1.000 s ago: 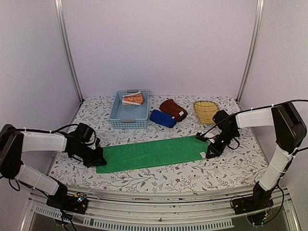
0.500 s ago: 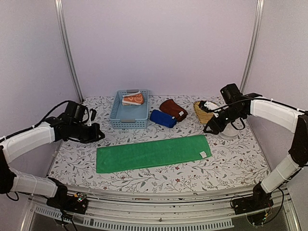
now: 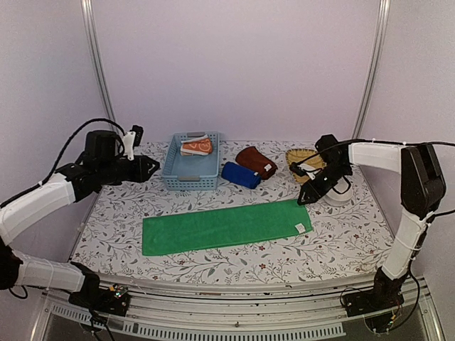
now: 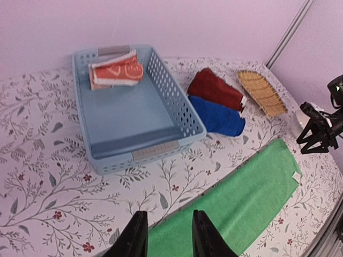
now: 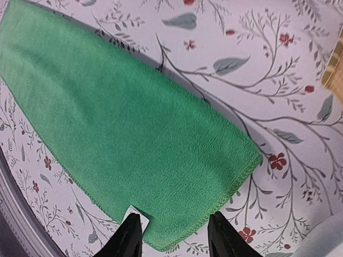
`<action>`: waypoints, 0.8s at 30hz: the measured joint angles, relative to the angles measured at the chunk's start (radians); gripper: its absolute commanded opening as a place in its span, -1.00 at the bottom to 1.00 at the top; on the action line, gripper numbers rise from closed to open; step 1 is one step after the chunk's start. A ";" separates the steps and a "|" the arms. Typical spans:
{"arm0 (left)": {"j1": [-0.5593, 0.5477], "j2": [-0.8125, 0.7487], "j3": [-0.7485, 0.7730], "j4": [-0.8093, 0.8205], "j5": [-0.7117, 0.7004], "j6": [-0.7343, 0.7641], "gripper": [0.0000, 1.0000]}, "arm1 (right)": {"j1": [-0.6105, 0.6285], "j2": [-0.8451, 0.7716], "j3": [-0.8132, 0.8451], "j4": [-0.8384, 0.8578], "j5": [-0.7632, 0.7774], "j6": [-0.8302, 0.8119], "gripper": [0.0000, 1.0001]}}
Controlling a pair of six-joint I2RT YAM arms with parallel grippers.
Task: Roll the towels
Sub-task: Pick up the towel from the center of the board.
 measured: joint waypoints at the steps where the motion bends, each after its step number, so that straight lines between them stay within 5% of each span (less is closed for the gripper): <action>1: 0.000 0.039 0.000 -0.005 0.004 0.001 -0.51 | -0.002 0.023 -0.001 -0.013 0.003 0.010 -0.25; 5: -0.001 0.145 -0.052 -0.020 0.039 -0.012 -0.55 | -0.006 0.067 -0.007 -0.043 0.050 0.039 -0.25; 24: -0.037 0.161 -0.230 -0.005 0.130 -0.110 -0.54 | -0.006 0.182 0.020 -0.055 0.106 0.088 -0.02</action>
